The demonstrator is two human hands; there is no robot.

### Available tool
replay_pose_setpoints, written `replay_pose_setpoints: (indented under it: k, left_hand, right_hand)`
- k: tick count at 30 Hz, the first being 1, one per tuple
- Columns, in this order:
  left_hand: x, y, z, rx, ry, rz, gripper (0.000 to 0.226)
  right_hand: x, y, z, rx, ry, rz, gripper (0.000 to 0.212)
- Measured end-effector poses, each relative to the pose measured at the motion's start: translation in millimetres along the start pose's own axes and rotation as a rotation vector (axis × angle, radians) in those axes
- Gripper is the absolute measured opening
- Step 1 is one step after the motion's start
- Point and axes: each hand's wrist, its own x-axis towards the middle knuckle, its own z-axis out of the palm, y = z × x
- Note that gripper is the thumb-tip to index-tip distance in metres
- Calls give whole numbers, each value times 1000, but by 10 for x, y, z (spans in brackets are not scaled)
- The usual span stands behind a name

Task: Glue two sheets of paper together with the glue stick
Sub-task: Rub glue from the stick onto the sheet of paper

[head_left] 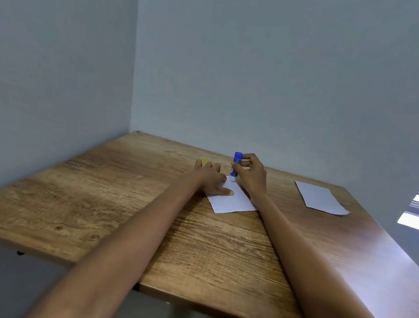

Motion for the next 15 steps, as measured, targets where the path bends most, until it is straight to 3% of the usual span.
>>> replay_pose_setpoints:
  k: [15]
  left_hand:
    - [-99, 55, 21, -11, 22, -125, 68]
  right_hand:
    - [-291, -81, -244, 24, -5, 40, 18]
